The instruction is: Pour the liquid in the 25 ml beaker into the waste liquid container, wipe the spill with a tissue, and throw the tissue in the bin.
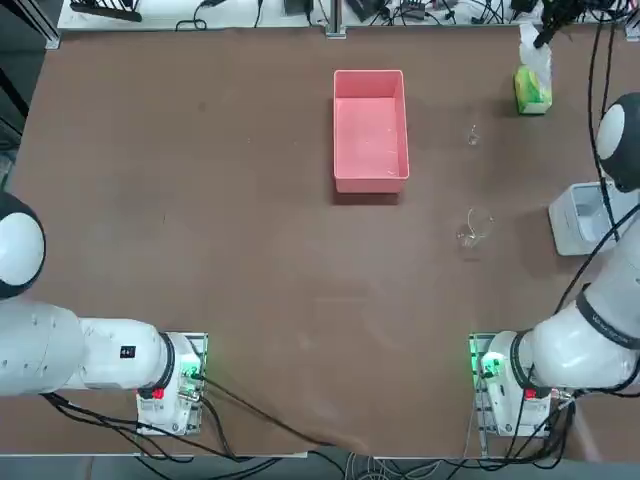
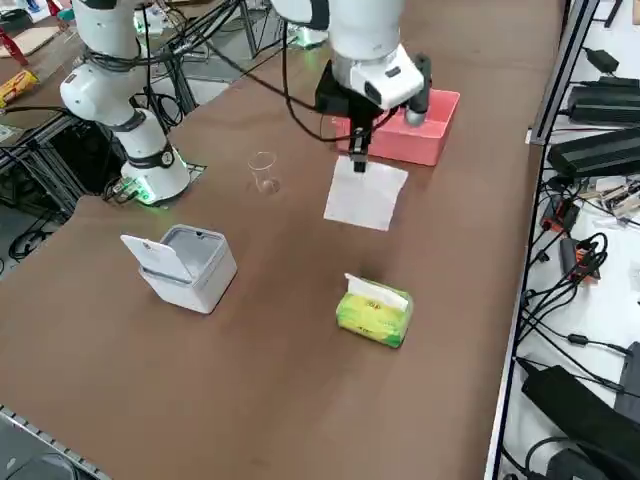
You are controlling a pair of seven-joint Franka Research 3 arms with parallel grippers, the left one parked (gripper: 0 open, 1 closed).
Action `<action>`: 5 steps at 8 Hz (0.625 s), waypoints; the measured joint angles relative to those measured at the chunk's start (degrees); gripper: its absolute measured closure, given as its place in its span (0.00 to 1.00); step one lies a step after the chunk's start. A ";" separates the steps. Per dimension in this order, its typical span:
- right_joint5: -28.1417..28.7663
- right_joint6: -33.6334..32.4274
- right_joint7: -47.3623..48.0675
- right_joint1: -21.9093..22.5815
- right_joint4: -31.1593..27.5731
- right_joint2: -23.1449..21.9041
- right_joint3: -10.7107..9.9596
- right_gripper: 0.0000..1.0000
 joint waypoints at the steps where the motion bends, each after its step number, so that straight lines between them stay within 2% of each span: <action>1: 2.67 0.00 2.48 1.93 -0.14 0.02 0.05 0.99; 5: 16.85 2.51 8.00 6.52 -1.15 2.31 0.20 0.99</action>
